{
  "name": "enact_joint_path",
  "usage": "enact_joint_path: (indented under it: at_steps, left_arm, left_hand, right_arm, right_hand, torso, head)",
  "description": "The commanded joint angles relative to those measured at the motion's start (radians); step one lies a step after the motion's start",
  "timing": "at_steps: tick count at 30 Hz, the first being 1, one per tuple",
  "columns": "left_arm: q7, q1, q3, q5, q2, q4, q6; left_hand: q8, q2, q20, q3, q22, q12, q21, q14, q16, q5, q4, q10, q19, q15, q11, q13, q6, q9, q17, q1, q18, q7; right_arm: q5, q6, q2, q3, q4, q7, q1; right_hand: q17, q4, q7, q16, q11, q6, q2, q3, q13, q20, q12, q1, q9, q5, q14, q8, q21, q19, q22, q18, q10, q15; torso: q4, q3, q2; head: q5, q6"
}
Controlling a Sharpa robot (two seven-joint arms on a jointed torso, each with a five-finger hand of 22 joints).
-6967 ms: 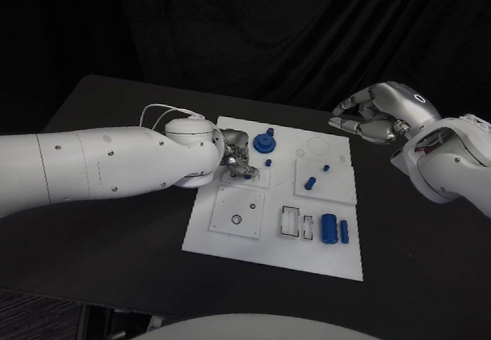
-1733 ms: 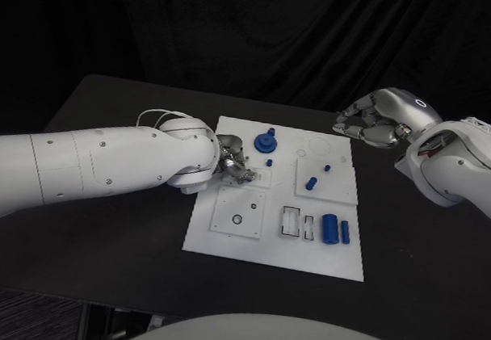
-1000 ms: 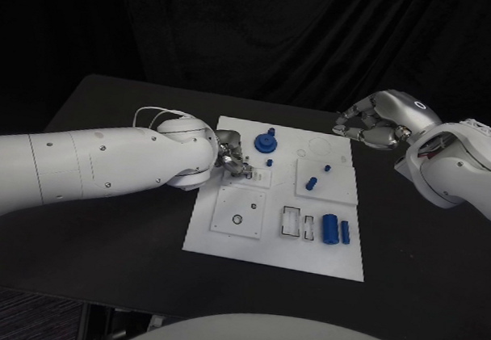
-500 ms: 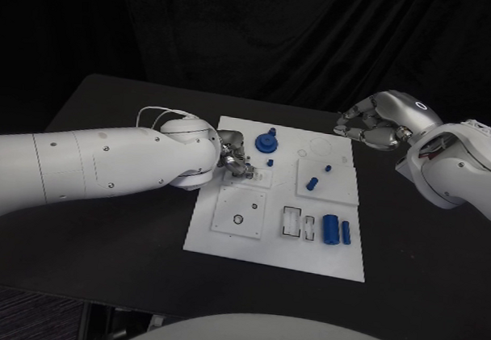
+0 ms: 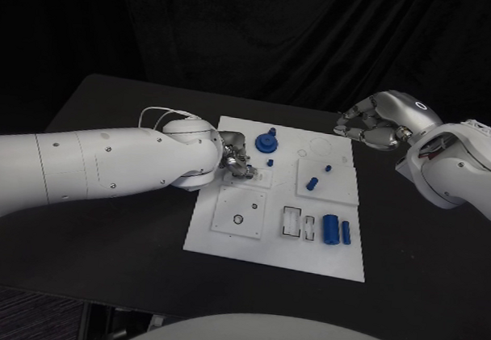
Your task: Assemble the parts on the task board
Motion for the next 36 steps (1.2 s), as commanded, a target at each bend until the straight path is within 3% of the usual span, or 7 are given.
enact_joint_path:
  at_steps: [1, 22, 25, 27, 28, 29, 36]
  left_arm:
    - [0.013, -0.003, 0.001, -0.006, 0.002, 0.001, 0.022]
    - [0.009, -0.008, 0.001, -0.006, -0.002, 0.004, 0.038]
    - [0.01, -0.008, 0.001, -0.006, -0.001, 0.001, 0.04]
    - [0.011, -0.008, 0.001, -0.006, 0.0, -0.001, 0.042]
    - [0.012, -0.009, 0.001, -0.006, 0.001, -0.003, 0.044]
    - [0.012, -0.009, 0.001, -0.006, 0.002, -0.004, 0.046]
    - [0.014, -0.01, 0.001, -0.006, 0.006, -0.011, 0.054]
  left_hand:
    - [-0.004, 0.002, -0.009, 0.005, 0.188, -0.004, 0.003, 0.104, 0.003, 0.005, 0.001, 0.106, 0.031, -0.007, -0.006, 0.263, 0.0, 0.001, 0.264, 0.008, 0.002, -0.004]
    - [-0.008, 0.0, -0.009, 0.01, 0.184, -0.004, -0.004, 0.104, 0.003, -0.001, 0.0, 0.106, 0.027, -0.007, -0.005, 0.263, -0.004, 0.001, 0.264, 0.004, 0.003, -0.002]
    - [-0.012, 0.001, -0.007, 0.01, 0.183, -0.004, -0.007, 0.104, 0.003, -0.076, 0.011, 0.106, 0.026, -0.004, -0.002, 0.263, -0.002, 0.002, 0.264, -0.017, 0.004, 0.0]
    - [-0.016, 0.005, -0.005, 0.001, 0.182, -0.004, -0.009, 0.104, 0.003, -0.157, 0.026, 0.106, 0.025, -0.002, 0.0, 0.263, -0.002, 0.001, 0.264, -0.038, 0.004, 0.003]
    - [-0.028, 0.008, -0.003, -0.014, 0.182, -0.004, -0.011, 0.104, 0.003, -0.233, 0.048, 0.106, 0.024, 0.001, 0.003, 0.263, -0.009, -0.006, 0.264, -0.063, 0.004, 0.008]
    - [-0.036, 0.01, -0.002, -0.023, 0.18, -0.004, -0.014, 0.104, 0.003, -0.264, 0.058, 0.106, 0.022, 0.003, 0.007, 0.263, -0.013, -0.012, 0.264, -0.075, 0.005, 0.012]
    - [-0.068, 0.022, 0.009, -0.098, 0.179, -0.004, -0.022, 0.104, 0.003, -0.366, 0.067, 0.106, 0.018, 0.013, 0.018, 0.263, -0.014, -0.038, 0.264, -0.153, 0.007, 0.023]
  right_arm:
    - [-0.005, 0.001, -0.001, 0.001, 0.001, -0.023, -0.002]
    - [-0.005, 0.007, 0.001, 0.001, -0.001, -0.027, -0.002]
    - [-0.005, 0.007, 0.001, 0.001, -0.001, -0.027, -0.002]
    - [-0.005, 0.007, 0.001, 0.001, -0.001, -0.027, -0.002]
    - [-0.005, 0.007, 0.001, 0.001, -0.001, -0.027, -0.002]
    - [-0.005, 0.008, 0.001, 0.001, -0.001, -0.027, -0.002]
    - [-0.005, 0.009, 0.0, 0.001, 0.0, -0.028, -0.002]
  right_hand:
    - [0.178, -0.006, 0.0, -0.002, 0.006, 0.01, 0.0, -0.002, 0.264, 0.004, 0.003, 0.01, 0.002, 0.006, 0.089, -0.001, -0.007, 0.07, 0.238, 0.003, 0.106, 0.006]
    - [0.179, -0.007, 0.0, -0.001, 0.007, 0.01, 0.0, -0.002, 0.264, 0.004, 0.003, 0.011, 0.002, 0.006, 0.089, -0.001, -0.007, 0.07, 0.238, 0.004, 0.106, 0.006]
    - [0.179, -0.007, 0.0, -0.001, 0.007, 0.01, 0.0, -0.002, 0.264, 0.004, 0.003, 0.011, 0.002, 0.006, 0.089, -0.001, -0.007, 0.07, 0.238, 0.004, 0.106, 0.006]
    - [0.179, -0.007, 0.0, -0.001, 0.007, 0.01, 0.0, -0.002, 0.264, 0.004, 0.003, 0.011, 0.002, 0.006, 0.089, -0.001, -0.007, 0.07, 0.238, 0.004, 0.106, 0.006]
    - [0.179, -0.007, 0.0, -0.001, 0.007, 0.01, 0.0, -0.002, 0.264, 0.004, 0.003, 0.011, 0.002, 0.006, 0.089, -0.001, -0.007, 0.07, 0.238, 0.004, 0.106, 0.006]
    - [0.179, -0.007, 0.0, -0.001, 0.007, 0.01, 0.0, -0.002, 0.264, 0.004, 0.003, 0.011, 0.002, 0.006, 0.089, -0.001, -0.007, 0.07, 0.238, 0.004, 0.106, 0.006]
    - [0.178, -0.009, 0.0, -0.002, 0.007, 0.01, 0.002, -0.001, 0.264, 0.004, 0.003, 0.011, 0.002, 0.006, 0.089, -0.002, -0.007, 0.07, 0.238, 0.003, 0.106, 0.006]
  torso:
    - [-0.0002, -0.0001, 0.0]
    - [0.0006, -0.0015, 0.0]
    - [0.0005, -0.0015, 0.0]
    - [0.0005, -0.0017, 0.0]
    - [0.0006, -0.0016, 0.0]
    - [0.0006, -0.0013, 0.0]
    - [-0.0002, -0.0009, 0.0]
  head:
    - [-0.001, 0.0]
    - [0.0, 0.0]
    - [0.0, 0.0]
    - [0.0, 0.0]
    - [-0.001, 0.0]
    - [-0.001, 0.0]
    - [0.001, 0.0]
